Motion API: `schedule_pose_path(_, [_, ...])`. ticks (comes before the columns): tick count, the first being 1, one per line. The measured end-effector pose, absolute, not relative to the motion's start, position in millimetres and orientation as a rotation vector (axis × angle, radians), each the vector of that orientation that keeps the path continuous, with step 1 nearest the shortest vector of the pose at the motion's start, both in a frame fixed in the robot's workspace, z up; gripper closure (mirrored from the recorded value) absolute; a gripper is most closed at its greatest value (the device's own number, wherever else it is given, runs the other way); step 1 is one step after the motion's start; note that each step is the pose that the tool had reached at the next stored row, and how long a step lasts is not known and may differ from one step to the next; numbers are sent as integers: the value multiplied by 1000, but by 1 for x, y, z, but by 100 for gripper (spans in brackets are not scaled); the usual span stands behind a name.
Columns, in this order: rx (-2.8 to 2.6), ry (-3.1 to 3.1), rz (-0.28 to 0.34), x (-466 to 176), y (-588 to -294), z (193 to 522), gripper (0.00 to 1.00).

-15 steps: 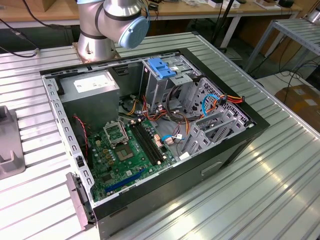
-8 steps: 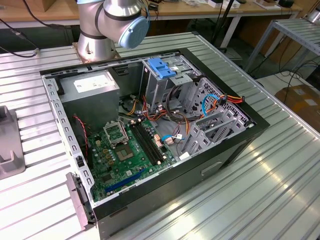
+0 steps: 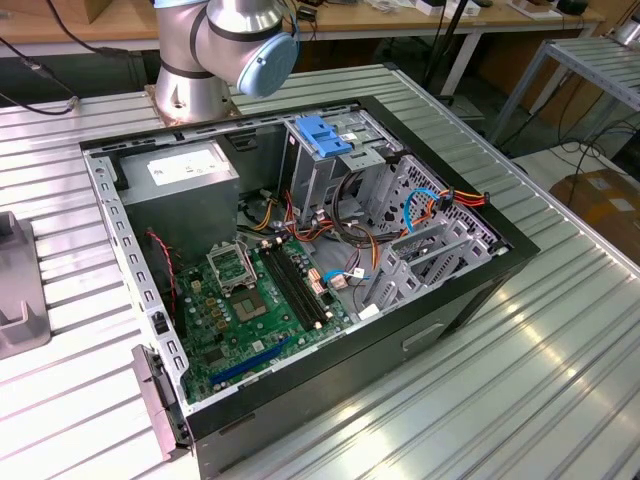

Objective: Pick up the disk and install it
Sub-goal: 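Pick up the disk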

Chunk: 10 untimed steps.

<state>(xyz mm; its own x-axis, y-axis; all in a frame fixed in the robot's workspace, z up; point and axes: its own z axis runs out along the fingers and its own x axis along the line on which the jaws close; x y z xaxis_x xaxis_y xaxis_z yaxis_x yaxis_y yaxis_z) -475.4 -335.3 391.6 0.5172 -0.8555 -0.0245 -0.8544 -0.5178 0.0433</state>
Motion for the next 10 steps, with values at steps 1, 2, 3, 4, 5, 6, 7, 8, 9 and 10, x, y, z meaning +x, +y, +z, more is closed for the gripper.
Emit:
schedule_pose_path(1, [2718, -1522, -66, -475, -335, 392, 90])
schedule_pose_path(2, [2723, -1513, -66, -475, -335, 392, 90])
schedule_pose_path(3, [2727, -1504, -66, -475, -335, 392, 90])
schedule_pose_path(4, [2734, -1491, -66, -475, -335, 392, 90])
schedule_pose_path(5, [2739, -1483, -66, -475, -335, 392, 90])
schedule_pose_path(6, [2743, -1476, -66, -475, -335, 392, 90])
schedule_pose_path(7, [2746, -1468, -66, -475, -335, 392, 90])
schedule_pose_path(8, [2751, -1460, -65, -475, -335, 392, 90])
schedule_pose_path(9, [2755, -1451, -65, -475, -335, 392, 90])
schedule_pose_path(10, [2760, -1442, -65, -475, -335, 392, 90])
